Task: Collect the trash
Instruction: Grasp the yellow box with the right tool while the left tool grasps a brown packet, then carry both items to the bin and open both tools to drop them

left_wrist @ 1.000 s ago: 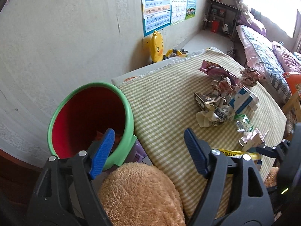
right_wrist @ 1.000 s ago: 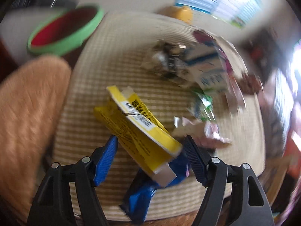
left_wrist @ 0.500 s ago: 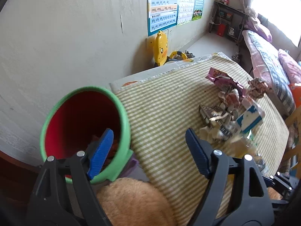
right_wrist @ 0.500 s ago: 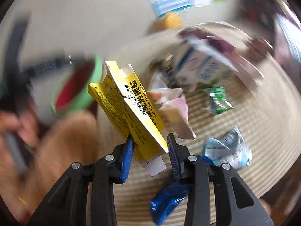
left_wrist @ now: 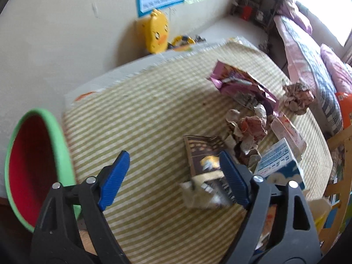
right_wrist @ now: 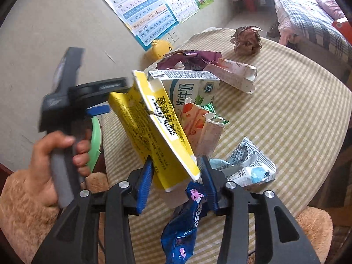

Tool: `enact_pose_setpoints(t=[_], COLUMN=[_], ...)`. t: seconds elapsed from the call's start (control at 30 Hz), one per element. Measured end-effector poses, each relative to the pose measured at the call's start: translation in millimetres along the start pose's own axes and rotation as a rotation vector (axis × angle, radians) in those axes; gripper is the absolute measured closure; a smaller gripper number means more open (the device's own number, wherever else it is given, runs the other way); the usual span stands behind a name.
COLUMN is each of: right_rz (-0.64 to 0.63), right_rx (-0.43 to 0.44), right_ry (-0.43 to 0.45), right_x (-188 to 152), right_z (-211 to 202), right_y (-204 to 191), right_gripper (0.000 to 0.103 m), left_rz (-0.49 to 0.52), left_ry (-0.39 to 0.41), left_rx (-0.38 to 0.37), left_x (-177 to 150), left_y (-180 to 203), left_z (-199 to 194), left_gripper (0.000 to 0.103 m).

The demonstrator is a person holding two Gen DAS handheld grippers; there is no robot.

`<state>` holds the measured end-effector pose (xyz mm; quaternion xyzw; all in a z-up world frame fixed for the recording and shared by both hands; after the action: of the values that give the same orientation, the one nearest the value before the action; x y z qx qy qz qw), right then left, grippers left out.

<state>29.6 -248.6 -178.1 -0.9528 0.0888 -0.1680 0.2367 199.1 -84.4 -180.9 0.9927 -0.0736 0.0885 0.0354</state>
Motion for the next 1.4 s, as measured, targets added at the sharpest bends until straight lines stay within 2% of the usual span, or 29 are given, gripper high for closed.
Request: enact_pose_setpoints(t=[0.07,0.13,0.23,0.37,0.43,0.5,0.6,0.7,1.0,1.17,1.23,1.33,1.4], right_rz=[0.011,0.019,0.023,0.026,0.023,0.019,0.008,-0.009,-0.048,-0.062,-0.067,-0.087,-0.077], right_rx=[0.018,0.031,0.036,0.035,0.034,0.03,0.026,0.021,0.006,-0.095,-0.099,-0.154,-0.158], right_ry=[0.015,0.032,0.046,0.051,0.048,0.044,0.043,0.029,-0.115,-0.179,-0.192,-0.196,-0.207], right_x=[1.0,1.5,2.7,2.8,2.9,3.4,5.1,6.9,17.9,24.8,26.0,28.3,29.7], right_z=[2.0,-1.6,-4.0,-4.8,-3.9,-3.1,-1.6,2.2,37.6,62.2,68.7,77.6,82.3], right_y=[3.0,5.5,8.2,11.3,11.0,10.1,8.5,4.1,-19.4,-28.9,-32.4,-38.6,-41.4], right_gripper=[0.05,0.048,0.045,0.045,0.045,0.045,0.045,0.045,0.045,0.045,0.04,0.033,0.033], left_rz=[0.017,0.029,0.029,0.007,-0.011,-0.01,0.001,0.01,-0.016,-0.032,-0.03,-0.026,-0.022], left_ry=[-0.032,-0.045,-0.096,-0.13,-0.127,-0.127,-0.107,-0.086,-0.066,-0.047,-0.026,0.019,0.046], left_rx=[0.001,0.006,0.038,0.017,-0.003,-0.009,-0.021,-0.028,-0.081,-0.099,-0.085,-0.062,-0.057], left_x=[6.6,10.7,13.9,11.7,10.2,8.3,3.4,-4.0,-35.7,-58.8,-69.1,-81.5,-87.5], left_y=[8.1,13.9,17.4,13.1,10.6,8.5,4.1,-3.0,-37.8,-53.7,-58.8,-64.9,-67.6], left_z=[11.1,18.3,30.8,44.3,46.1,44.6,36.6,26.5,-0.5,-13.7,-21.9,-37.2,-47.3], left_gripper=[0.019,0.013,0.013,0.014,0.025,0.054,0.077,0.082,0.083,0.083,0.083,0.083,0.083])
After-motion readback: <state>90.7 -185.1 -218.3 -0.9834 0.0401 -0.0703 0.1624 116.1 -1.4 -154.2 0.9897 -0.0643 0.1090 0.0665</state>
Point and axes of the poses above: each gripper's, at about its wrist camera, not at the fingertips, and z roughly the way its jaws point, y to its right, x to its top, the point moved 2 cm from there along z, roughly the way its jaws point, and after that the axes turned 15 degrees about -y, right-handed, at the moved point
